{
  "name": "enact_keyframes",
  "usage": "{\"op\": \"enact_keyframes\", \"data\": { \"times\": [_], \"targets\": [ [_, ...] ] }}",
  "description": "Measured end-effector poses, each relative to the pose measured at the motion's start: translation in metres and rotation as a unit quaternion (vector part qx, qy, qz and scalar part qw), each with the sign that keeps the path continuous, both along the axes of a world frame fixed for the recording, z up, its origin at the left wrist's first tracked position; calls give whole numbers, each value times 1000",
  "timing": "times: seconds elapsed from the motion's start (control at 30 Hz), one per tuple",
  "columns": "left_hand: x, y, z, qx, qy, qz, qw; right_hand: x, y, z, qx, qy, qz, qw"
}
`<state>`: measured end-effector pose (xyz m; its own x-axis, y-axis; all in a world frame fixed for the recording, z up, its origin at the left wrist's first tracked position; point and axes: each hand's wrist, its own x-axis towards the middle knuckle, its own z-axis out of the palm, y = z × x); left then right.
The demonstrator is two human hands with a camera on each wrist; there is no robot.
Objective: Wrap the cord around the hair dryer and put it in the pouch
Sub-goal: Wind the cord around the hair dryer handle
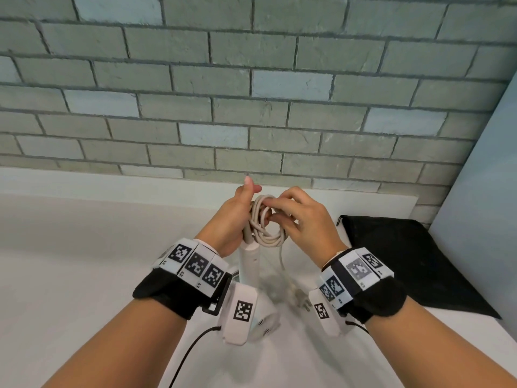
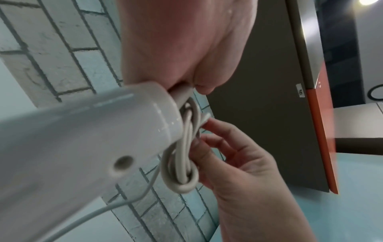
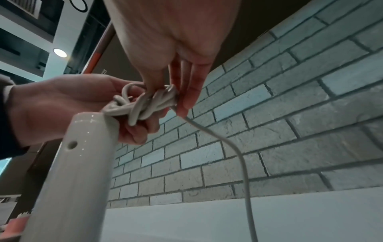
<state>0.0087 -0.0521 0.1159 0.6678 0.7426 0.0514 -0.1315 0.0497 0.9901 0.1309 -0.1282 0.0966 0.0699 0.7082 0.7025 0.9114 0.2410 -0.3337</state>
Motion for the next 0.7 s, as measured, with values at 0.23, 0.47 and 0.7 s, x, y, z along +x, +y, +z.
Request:
{"op": "enact_keyframes", "data": {
  "times": [0.23, 0.47, 0.7],
  "targets": [
    [-10, 4, -3, 116, 66, -86, 987, 0, -7, 18, -48, -78, -9, 996],
    [-5, -2, -2, 218, 112, -42, 969, -12, -7, 27, -47, -231, -59, 970],
    [4, -4, -4, 288, 131, 1, 949, -21, -15, 47, -135, -229, -42, 963]
  ]
}}
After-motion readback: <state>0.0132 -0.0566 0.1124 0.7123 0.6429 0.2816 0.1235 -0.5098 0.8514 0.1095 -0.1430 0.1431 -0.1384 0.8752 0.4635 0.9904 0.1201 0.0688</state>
